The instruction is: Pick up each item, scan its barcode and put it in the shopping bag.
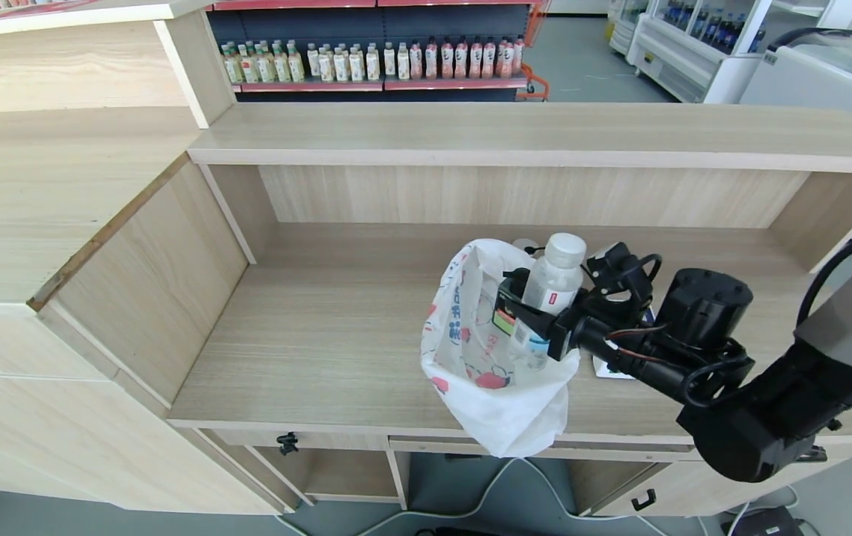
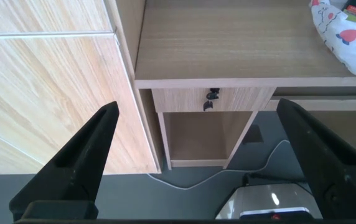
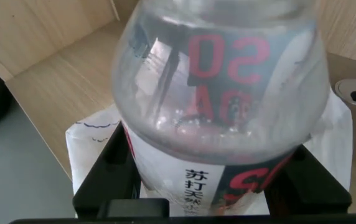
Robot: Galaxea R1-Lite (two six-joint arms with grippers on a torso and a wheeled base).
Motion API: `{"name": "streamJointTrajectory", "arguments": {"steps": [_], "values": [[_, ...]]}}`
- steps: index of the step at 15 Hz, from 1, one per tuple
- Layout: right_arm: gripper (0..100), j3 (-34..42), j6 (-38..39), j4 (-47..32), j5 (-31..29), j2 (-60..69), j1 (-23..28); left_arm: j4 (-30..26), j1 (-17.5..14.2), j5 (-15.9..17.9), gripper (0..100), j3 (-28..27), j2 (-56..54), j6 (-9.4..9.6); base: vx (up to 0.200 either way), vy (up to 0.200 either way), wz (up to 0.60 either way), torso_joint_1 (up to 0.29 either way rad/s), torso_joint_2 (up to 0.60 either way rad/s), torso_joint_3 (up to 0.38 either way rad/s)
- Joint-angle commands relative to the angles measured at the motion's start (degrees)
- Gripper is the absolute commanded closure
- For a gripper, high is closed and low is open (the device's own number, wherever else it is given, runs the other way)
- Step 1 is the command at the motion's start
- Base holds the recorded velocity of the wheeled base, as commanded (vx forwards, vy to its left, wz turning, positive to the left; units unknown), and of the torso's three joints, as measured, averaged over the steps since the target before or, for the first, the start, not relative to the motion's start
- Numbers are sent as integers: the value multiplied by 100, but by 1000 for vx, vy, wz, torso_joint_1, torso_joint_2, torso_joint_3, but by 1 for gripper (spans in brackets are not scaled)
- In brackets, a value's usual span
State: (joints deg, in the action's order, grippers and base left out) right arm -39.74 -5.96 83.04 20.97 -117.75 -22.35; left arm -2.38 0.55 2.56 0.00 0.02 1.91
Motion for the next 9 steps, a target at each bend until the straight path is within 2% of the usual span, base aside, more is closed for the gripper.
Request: {"name": "streamJointTrajectory", "arguments": {"steps": [1, 4, 5, 9], "values": [[100, -25, -37, 177, 4, -565, -51, 0, -2, -1, 0, 0, -2, 2, 0, 0, 0, 0, 0, 0], [100, -280, -54, 564, 21, -1031, -218, 0, -2, -1, 0, 0, -2, 2, 0, 0, 0, 0, 0, 0], [100, -587, -54, 643, 21, -1268, -314, 0, -2, -1, 0, 0, -2, 2, 0, 0, 0, 0, 0, 0], [100, -1326, -186, 617, 21, -1813, -464, 0, -2, -10, 0, 0, -2, 2, 0, 0, 0, 0, 0, 0]]}}
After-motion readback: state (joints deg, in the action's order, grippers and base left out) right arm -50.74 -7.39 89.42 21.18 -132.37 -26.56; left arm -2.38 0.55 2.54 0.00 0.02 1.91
